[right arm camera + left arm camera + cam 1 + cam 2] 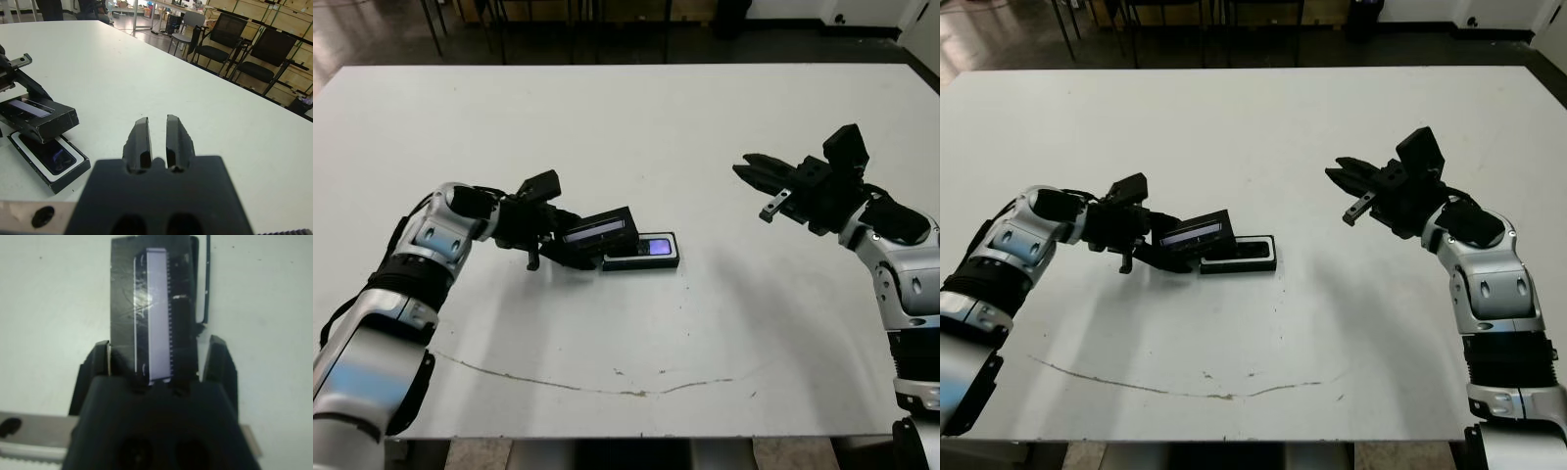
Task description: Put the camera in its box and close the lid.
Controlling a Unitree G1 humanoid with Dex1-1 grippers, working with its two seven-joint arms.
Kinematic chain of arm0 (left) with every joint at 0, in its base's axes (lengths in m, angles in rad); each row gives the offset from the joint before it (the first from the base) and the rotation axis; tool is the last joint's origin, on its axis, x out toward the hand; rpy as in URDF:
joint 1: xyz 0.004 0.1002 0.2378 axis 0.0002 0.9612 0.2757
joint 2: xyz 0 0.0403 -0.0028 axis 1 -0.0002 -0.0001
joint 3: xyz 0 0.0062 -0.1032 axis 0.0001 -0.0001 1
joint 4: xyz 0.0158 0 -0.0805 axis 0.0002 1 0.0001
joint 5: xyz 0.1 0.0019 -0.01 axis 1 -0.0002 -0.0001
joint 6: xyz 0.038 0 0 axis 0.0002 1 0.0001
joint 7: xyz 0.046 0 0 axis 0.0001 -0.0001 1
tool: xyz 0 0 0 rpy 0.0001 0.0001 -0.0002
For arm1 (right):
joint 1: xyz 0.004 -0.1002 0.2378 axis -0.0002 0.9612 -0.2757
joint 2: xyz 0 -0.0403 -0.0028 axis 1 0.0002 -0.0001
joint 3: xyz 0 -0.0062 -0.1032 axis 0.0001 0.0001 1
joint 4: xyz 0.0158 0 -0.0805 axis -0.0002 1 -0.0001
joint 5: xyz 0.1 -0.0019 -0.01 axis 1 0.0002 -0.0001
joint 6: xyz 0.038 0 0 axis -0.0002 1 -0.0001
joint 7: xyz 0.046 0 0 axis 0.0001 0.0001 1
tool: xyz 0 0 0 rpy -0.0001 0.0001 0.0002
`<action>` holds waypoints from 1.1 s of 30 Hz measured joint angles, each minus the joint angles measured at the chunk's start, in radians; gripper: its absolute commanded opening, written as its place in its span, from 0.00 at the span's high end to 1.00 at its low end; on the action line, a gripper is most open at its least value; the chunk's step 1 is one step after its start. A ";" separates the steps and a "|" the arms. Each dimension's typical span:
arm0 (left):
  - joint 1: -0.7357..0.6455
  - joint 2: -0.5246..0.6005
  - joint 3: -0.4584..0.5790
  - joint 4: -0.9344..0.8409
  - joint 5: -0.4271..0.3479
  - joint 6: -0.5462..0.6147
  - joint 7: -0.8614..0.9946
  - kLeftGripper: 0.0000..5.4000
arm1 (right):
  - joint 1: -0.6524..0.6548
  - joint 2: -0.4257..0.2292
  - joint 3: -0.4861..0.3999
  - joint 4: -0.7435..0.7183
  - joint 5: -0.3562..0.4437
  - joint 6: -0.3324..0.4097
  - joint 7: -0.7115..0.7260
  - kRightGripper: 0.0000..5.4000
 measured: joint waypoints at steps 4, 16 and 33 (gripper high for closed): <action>-0.005 -0.003 -0.011 0.005 0.018 0.003 -0.019 0.74 | 0.001 0.000 0.000 0.001 0.000 0.000 0.000 1.00; -0.007 0.001 -0.021 -0.042 0.032 0.056 -0.093 0.75 | 0.005 0.000 0.002 0.003 -0.001 -0.001 0.000 1.00; 0.014 -0.026 -0.017 -0.055 0.038 0.019 -0.005 0.75 | 0.009 0.000 0.002 0.014 0.001 -0.001 0.021 1.00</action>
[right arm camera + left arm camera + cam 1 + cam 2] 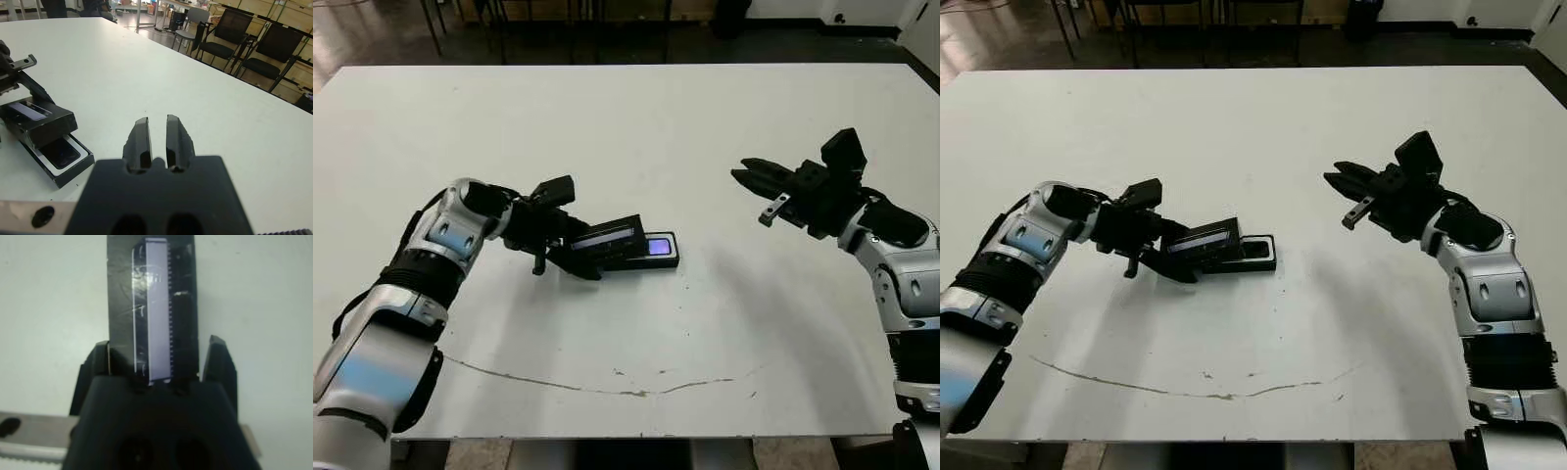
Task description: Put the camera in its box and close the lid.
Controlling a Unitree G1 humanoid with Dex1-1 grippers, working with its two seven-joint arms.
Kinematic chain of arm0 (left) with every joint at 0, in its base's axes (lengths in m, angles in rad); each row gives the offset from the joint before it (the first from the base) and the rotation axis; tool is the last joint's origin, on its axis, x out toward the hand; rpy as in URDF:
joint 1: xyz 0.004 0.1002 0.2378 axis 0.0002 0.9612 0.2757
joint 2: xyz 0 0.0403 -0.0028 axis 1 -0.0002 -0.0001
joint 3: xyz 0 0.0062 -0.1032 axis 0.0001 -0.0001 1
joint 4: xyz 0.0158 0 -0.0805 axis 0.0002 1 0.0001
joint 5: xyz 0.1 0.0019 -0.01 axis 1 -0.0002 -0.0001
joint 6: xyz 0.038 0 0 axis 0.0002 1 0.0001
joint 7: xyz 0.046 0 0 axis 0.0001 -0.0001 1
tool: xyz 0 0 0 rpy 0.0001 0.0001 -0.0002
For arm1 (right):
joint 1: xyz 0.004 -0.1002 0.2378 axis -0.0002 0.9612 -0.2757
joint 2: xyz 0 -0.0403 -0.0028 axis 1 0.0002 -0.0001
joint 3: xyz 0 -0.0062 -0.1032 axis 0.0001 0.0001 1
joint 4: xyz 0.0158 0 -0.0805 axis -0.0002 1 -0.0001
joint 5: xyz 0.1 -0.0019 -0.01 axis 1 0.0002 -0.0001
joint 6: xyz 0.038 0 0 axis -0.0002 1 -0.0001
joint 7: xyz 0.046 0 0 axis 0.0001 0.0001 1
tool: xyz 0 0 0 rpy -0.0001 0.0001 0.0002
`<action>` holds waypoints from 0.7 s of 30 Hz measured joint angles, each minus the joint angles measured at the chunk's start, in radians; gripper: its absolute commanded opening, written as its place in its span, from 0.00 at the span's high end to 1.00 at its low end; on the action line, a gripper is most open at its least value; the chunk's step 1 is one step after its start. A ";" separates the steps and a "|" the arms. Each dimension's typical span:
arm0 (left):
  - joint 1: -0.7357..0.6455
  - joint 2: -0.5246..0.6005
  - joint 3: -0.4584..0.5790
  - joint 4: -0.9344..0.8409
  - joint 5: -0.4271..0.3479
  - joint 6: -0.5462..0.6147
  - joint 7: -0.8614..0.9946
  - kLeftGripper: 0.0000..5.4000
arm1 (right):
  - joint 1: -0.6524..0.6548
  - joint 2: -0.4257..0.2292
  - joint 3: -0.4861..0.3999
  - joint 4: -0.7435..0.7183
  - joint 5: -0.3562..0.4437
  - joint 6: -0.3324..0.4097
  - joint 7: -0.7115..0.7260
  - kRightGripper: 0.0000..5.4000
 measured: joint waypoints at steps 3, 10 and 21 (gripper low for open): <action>0.003 -0.009 -0.005 0.005 0.011 0.003 0.024 0.75 | 0.001 0.000 0.000 0.000 0.001 0.001 0.000 1.00; -0.012 -0.040 -0.046 -0.002 0.048 0.017 0.055 0.75 | 0.001 0.000 0.000 -0.008 0.001 0.012 0.001 1.00; -0.011 -0.034 -0.103 -0.115 0.072 0.090 0.043 0.75 | 0.001 -0.008 0.006 -0.026 -0.003 0.031 0.002 1.00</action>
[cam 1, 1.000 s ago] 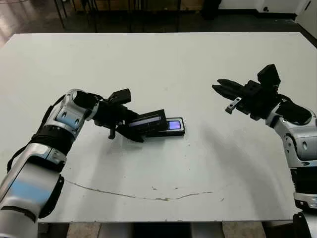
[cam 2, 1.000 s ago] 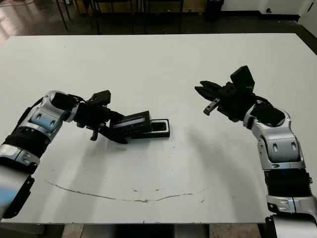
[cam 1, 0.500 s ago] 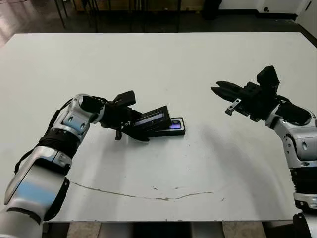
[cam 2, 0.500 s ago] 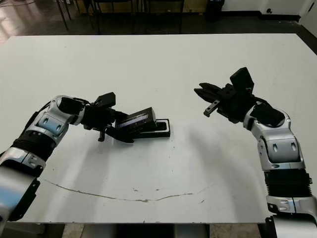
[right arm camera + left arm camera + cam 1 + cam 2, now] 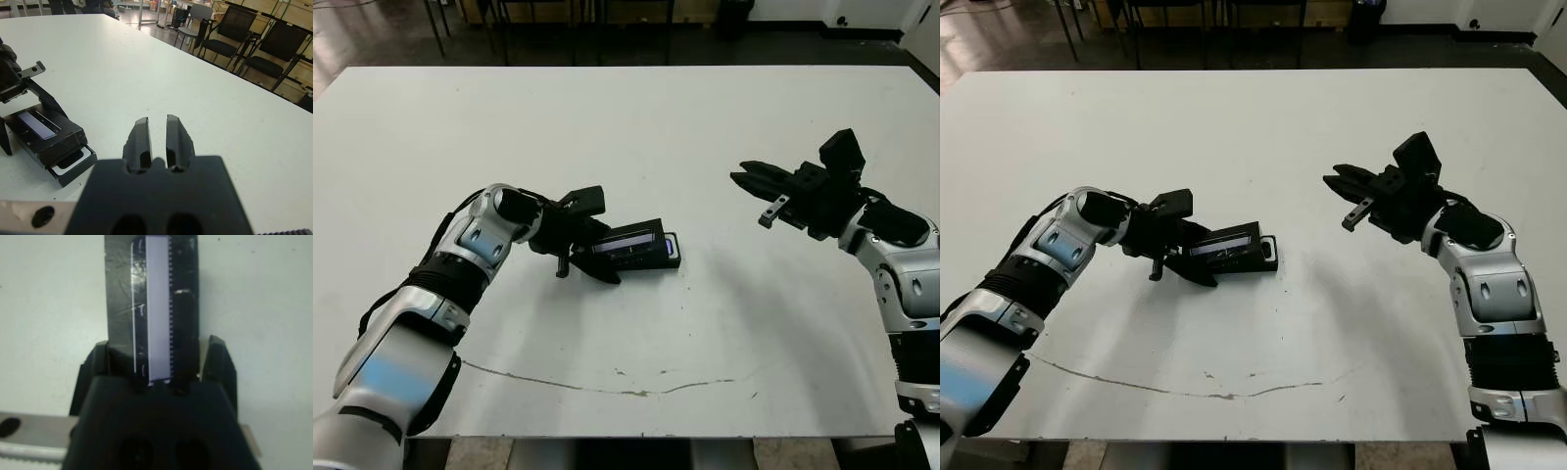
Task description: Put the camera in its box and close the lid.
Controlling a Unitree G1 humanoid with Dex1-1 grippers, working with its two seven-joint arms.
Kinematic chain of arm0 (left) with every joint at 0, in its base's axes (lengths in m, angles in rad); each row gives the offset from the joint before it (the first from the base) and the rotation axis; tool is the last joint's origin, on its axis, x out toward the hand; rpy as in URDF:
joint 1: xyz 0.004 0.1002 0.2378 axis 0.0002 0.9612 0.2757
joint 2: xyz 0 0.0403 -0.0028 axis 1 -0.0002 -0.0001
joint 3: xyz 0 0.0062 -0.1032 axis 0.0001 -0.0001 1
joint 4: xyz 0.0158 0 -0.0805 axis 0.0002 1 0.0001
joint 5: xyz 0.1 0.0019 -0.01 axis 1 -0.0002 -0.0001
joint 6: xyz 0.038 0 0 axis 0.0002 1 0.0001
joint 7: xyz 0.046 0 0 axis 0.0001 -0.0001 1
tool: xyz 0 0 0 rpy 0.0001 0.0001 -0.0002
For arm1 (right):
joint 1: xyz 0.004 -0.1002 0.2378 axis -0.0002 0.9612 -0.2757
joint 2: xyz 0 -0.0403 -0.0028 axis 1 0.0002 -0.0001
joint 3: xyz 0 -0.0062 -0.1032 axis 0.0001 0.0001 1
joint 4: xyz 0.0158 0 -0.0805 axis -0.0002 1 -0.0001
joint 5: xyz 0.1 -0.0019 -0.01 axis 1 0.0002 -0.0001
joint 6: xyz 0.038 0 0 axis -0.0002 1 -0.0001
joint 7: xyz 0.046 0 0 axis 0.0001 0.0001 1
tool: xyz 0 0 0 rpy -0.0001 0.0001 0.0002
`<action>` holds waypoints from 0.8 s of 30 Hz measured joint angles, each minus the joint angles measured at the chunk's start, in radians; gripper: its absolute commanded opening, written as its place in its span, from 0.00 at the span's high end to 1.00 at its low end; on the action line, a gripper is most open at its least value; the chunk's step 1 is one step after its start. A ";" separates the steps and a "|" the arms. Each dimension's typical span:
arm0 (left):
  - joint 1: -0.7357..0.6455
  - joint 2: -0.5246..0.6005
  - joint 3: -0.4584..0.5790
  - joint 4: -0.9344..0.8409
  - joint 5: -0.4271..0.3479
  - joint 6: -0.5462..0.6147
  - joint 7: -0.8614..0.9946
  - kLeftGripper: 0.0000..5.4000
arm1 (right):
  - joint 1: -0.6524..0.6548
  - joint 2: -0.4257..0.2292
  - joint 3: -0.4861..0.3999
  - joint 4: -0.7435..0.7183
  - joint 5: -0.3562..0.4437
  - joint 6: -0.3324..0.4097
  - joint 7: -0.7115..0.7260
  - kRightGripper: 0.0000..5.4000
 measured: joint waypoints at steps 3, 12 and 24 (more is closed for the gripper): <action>0.000 -0.001 -0.003 -0.014 -0.001 0.011 -0.002 0.75 | 0.000 0.000 0.002 0.001 0.000 0.000 0.003 1.00; 0.001 -0.084 -0.008 0.012 0.028 0.049 0.148 0.75 | 0.000 -0.001 0.000 0.003 0.002 0.007 0.015 1.00; -0.052 -0.157 -0.037 0.200 0.048 -0.079 0.234 0.76 | 0.000 -0.001 -0.005 0.005 0.018 0.007 0.031 1.00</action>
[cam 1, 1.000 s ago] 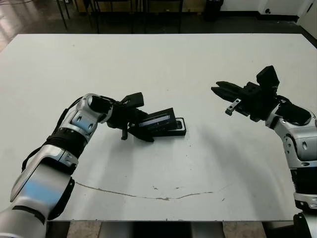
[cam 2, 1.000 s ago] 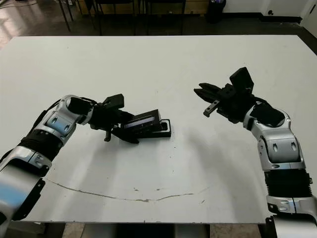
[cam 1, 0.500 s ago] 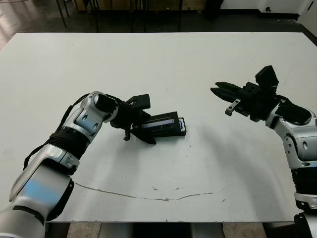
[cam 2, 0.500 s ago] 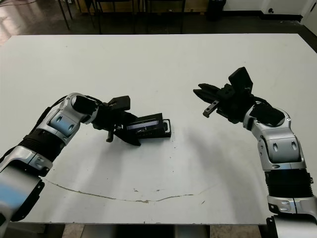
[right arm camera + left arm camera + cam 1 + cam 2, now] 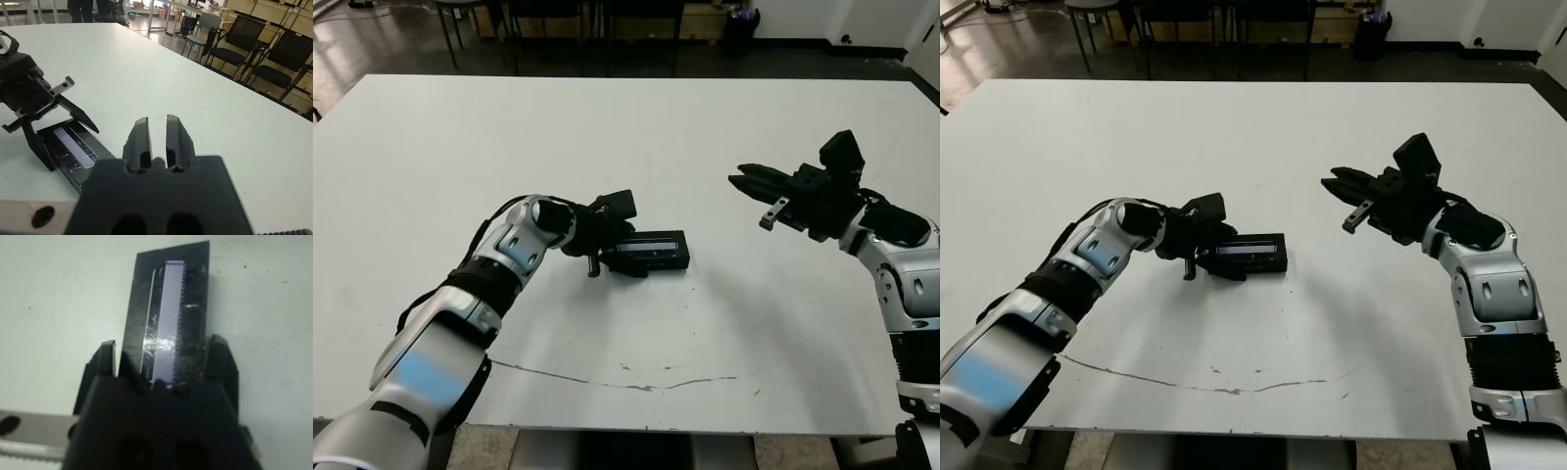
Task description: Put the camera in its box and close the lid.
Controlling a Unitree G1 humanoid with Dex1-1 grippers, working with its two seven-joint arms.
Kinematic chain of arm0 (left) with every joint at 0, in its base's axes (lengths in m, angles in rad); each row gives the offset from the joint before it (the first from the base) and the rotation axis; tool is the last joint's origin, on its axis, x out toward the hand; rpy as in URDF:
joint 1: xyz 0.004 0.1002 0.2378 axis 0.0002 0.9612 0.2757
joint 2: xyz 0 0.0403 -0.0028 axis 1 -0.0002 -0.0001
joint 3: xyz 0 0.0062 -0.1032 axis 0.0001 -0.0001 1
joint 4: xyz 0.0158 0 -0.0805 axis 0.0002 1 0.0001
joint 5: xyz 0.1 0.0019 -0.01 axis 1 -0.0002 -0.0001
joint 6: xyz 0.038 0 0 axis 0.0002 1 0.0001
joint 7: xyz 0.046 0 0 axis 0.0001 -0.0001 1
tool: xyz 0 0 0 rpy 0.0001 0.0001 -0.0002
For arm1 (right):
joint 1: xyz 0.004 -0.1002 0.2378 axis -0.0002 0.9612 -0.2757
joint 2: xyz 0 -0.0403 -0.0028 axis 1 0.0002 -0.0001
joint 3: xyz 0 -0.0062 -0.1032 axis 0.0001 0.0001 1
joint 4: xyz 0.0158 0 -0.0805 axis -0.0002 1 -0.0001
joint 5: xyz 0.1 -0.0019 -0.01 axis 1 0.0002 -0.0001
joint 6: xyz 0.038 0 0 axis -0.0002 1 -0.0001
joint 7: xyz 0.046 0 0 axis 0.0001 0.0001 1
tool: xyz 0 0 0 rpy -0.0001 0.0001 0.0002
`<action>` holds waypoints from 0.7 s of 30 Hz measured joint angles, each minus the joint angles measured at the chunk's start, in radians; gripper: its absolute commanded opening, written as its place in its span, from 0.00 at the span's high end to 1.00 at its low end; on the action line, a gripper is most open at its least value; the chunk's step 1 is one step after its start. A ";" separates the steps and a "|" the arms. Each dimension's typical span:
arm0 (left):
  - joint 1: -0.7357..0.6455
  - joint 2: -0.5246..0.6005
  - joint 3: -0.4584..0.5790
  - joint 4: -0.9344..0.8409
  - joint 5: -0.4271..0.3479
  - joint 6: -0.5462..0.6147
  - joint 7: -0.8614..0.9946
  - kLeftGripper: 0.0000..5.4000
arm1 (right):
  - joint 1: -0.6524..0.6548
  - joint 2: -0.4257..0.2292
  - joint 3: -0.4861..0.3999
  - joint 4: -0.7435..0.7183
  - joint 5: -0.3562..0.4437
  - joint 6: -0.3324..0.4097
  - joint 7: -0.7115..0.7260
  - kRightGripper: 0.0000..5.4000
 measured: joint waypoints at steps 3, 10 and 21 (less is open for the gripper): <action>-0.019 -0.005 -0.011 0.029 0.002 -0.002 -0.006 0.76 | 0.000 0.000 0.000 0.000 0.002 0.000 -0.001 1.00; -0.052 -0.007 -0.042 0.036 0.021 0.013 -0.047 0.80 | 0.000 0.000 0.001 -0.001 0.003 0.008 0.000 1.00; -0.071 0.038 -0.089 -0.055 0.052 -0.061 -0.156 0.44 | 0.000 -0.010 0.002 0.003 0.002 -0.010 0.018 1.00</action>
